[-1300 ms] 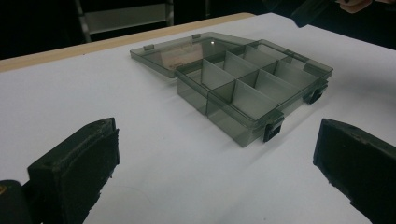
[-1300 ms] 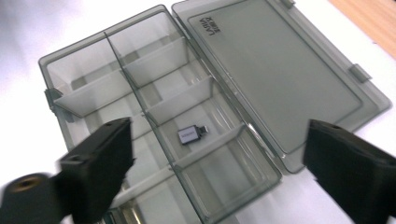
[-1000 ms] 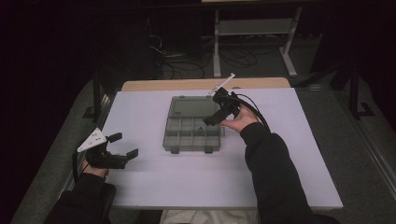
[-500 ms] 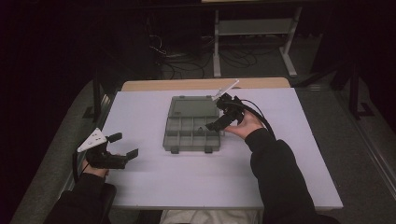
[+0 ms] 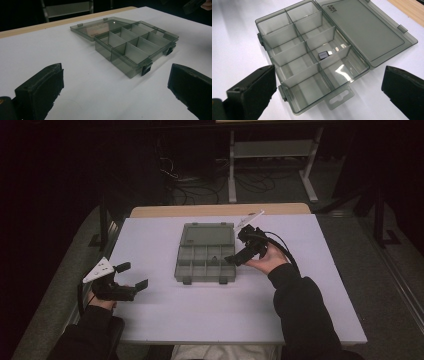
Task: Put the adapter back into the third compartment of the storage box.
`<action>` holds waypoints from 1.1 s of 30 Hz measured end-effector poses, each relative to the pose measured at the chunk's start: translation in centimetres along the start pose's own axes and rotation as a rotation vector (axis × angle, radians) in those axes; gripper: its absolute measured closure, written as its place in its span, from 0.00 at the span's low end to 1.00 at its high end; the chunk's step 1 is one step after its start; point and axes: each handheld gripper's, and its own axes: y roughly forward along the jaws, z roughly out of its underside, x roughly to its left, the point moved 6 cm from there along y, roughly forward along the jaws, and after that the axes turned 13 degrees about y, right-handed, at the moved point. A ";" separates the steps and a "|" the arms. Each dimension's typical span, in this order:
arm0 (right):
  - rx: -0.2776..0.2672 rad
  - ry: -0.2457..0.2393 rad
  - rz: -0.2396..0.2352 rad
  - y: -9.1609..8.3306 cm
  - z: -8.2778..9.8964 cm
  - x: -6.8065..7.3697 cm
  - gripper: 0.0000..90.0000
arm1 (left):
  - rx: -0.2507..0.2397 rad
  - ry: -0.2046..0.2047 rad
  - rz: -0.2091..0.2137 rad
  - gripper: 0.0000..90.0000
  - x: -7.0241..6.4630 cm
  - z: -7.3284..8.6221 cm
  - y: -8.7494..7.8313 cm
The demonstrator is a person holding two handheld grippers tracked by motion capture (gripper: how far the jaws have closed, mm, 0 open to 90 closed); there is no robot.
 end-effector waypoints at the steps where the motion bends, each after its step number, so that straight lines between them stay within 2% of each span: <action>1: -0.004 0.004 -0.002 -0.1 0.1 0.0 0.00 | 0.000 -0.001 -0.001 0.00 0.0 0.0 0.0; 10: -0.018 0.025 0.003 -0.6 1.4 -0.1 0.00 | 0.001 0.002 0.000 0.00 0.0 0.0 0.0; 23: -0.055 0.061 0.014 -2.1 3.3 -1.2 0.00 | 0.003 0.002 -0.001 0.00 0.0 0.0 0.0; 33: -0.056 0.086 0.022 -2.8 5.0 -1.8 0.00 | 0.004 0.004 -0.002 0.00 0.0 0.0 0.0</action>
